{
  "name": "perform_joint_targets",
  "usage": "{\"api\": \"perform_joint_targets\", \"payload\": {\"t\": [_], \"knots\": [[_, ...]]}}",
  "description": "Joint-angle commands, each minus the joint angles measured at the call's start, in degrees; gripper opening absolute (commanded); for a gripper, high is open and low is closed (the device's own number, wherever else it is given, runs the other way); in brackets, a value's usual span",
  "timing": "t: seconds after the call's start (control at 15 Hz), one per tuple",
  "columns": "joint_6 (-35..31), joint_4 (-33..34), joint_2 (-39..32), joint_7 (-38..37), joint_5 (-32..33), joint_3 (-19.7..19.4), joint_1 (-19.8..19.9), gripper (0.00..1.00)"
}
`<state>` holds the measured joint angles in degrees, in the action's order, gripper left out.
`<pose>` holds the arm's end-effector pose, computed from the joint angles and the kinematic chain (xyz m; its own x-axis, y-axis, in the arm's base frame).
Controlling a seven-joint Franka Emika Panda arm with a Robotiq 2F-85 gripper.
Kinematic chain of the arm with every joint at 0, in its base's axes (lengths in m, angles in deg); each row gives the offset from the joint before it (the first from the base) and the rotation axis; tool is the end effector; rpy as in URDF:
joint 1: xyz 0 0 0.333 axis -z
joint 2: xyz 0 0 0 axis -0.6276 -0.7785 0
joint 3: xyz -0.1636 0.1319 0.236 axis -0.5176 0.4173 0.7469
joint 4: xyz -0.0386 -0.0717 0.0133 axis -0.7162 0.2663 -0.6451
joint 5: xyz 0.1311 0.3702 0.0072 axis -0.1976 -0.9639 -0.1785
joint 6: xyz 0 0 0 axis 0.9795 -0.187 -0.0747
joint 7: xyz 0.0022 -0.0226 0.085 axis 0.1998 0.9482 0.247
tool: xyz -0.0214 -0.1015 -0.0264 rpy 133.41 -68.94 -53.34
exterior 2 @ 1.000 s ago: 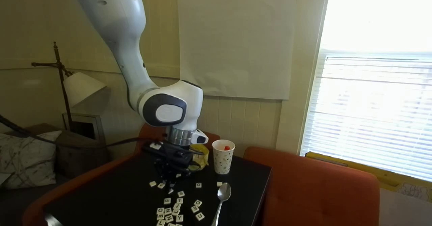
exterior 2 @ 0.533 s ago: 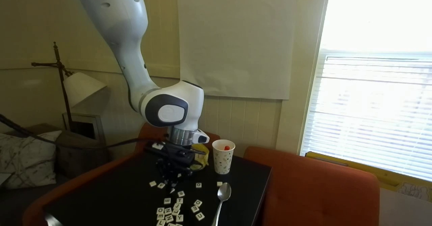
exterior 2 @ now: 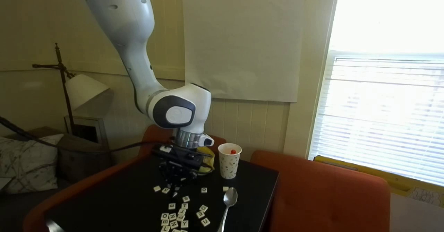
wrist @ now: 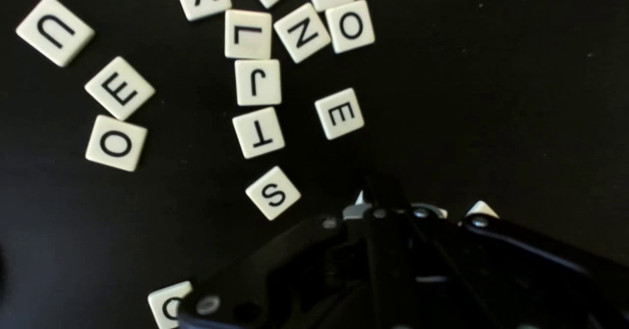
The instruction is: Shift a letter tile to the left
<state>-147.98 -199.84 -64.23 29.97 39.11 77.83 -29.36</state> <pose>0.4724 -0.0633 0.1426 0.8656 0.4774 -0.1509 0.4457 -0.8721 -0.2020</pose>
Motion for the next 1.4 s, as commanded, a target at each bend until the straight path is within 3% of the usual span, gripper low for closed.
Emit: {"api": "perform_joint_targets", "payload": {"t": [0.0,1.07,1.33], "knots": [[2.18,2.08,-2.28,3.51,1.25,1.20,1.28,0.00],[3.96,4.05,-3.29,9.77,3.18,0.94,0.38,0.00],[3.35,1.52,0.10,10.34,2.04,1.38,0.92,0.00]]}}
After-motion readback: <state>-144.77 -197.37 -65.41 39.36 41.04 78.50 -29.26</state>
